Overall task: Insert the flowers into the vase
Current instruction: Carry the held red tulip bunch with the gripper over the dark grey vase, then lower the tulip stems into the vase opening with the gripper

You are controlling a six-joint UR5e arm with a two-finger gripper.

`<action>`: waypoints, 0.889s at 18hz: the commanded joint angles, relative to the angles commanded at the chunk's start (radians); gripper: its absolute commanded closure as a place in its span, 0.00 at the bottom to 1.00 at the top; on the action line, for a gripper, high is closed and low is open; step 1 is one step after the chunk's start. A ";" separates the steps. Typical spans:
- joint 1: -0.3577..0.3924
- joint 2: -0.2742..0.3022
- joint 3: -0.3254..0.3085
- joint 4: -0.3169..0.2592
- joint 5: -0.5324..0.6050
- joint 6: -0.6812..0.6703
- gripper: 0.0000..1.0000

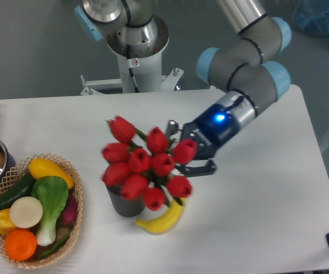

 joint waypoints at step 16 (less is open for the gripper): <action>-0.032 0.043 -0.133 0.000 -0.052 0.091 0.82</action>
